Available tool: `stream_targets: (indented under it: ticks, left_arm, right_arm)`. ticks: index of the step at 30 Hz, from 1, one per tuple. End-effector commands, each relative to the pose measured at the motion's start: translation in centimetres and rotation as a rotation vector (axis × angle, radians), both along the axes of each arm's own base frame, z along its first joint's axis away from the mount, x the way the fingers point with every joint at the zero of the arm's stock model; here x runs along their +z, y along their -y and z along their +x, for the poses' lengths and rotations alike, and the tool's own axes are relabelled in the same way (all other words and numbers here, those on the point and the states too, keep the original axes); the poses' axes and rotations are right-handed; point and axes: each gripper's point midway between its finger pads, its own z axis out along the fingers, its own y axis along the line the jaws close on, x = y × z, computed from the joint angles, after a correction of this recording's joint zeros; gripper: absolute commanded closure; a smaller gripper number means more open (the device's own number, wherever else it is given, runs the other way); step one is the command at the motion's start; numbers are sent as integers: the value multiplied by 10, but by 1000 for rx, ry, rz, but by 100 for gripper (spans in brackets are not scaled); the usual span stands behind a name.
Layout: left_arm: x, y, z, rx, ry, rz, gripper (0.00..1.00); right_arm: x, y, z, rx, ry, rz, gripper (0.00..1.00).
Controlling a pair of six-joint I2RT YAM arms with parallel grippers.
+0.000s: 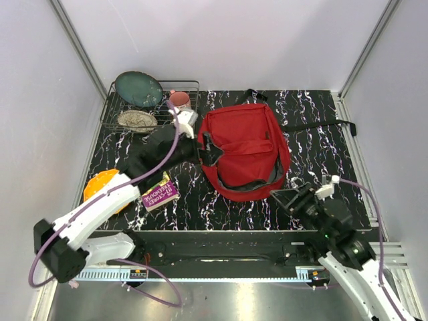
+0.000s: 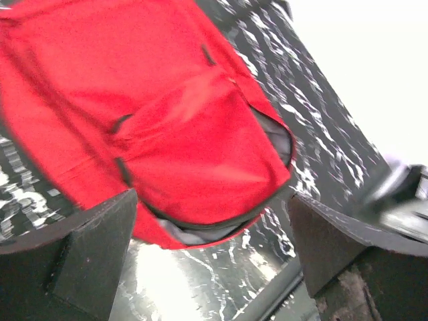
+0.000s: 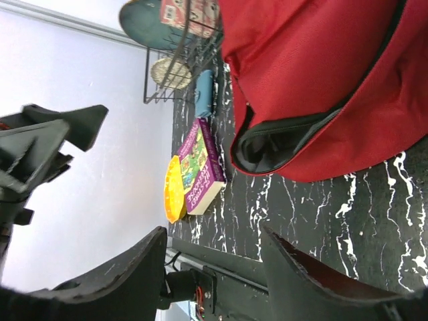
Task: Pack the student bag
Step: Place the book in the student bag, then pick up the book from the center of the board.
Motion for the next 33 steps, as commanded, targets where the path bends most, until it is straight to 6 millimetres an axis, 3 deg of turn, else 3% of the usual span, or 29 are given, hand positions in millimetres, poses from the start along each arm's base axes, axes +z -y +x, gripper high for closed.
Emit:
stream_targets:
  ticks: [1,2,3,5,6,9,12,13,15,16,18,19,20,21,22,25,27,28,29,31,33]
  left_arm:
    - [1,-79,22,434,56,21,1]
    - [-16,-93,19,502,17,23,1]
    - [-11,-115,19,603,38,10,1]
    - [-33,-142,10,703,-13,40,1]
    - [-28,-156,5,760,-10,10,1]
    - [-48,-183,-14,831,-64,47,1]
    - [-70,-193,-28,843,-136,65,1]
    - [-77,-194,-31,841,-159,72,1]
    - [-98,-196,-37,844,-233,86,1]
    - [-106,-200,-38,853,-256,88,1]
    - [-122,-205,-44,872,-314,98,1]
    - [-130,-212,-44,895,-335,96,1]
    - [-131,-215,-44,895,-335,83,1]
    - [-134,-213,-47,871,-359,68,1]
    - [-143,-228,-47,916,-380,71,1]
    - [-159,-237,-50,940,-444,-1,1]
    - [-164,-226,-47,905,-499,-90,1]
    - [-173,-230,-48,932,-530,-101,1]
    - [-179,-231,-49,934,-554,-95,1]
    - [-184,-233,-47,940,-557,-83,1]
    - [-189,-238,-46,963,-562,-58,1]
  right_arm:
    - [11,9,-18,60,25,-128,35]
    - [2,-8,-16,149,-34,-164,35]
    - [11,-16,-11,195,-7,-188,35]
    - [11,-39,5,281,-25,-216,35]
    - [25,-44,14,292,17,-232,35]
    - [46,-63,39,320,98,-245,34]
    - [58,-85,59,363,136,-260,32]
    - [44,-95,66,393,86,-293,32]
    - [48,-119,66,440,103,-339,31]
    - [27,-130,69,467,38,-393,30]
    - [28,-151,72,485,24,-428,27]
    - [3,-159,74,513,-61,-476,27]
    - [13,-171,78,527,-41,-471,27]
    - [9,-179,77,540,-49,-479,21]
    - [3,-195,76,564,-45,-471,8]
    - [-3,-227,77,614,-53,-387,7]
    - [-5,-243,80,636,-60,-366,7]
    - [-24,-250,79,664,-102,-393,7]
    - [-17,-261,82,678,-85,-387,7]
    - [-31,-273,82,709,-115,-397,7]
    - [-30,-287,83,729,-103,-376,7]
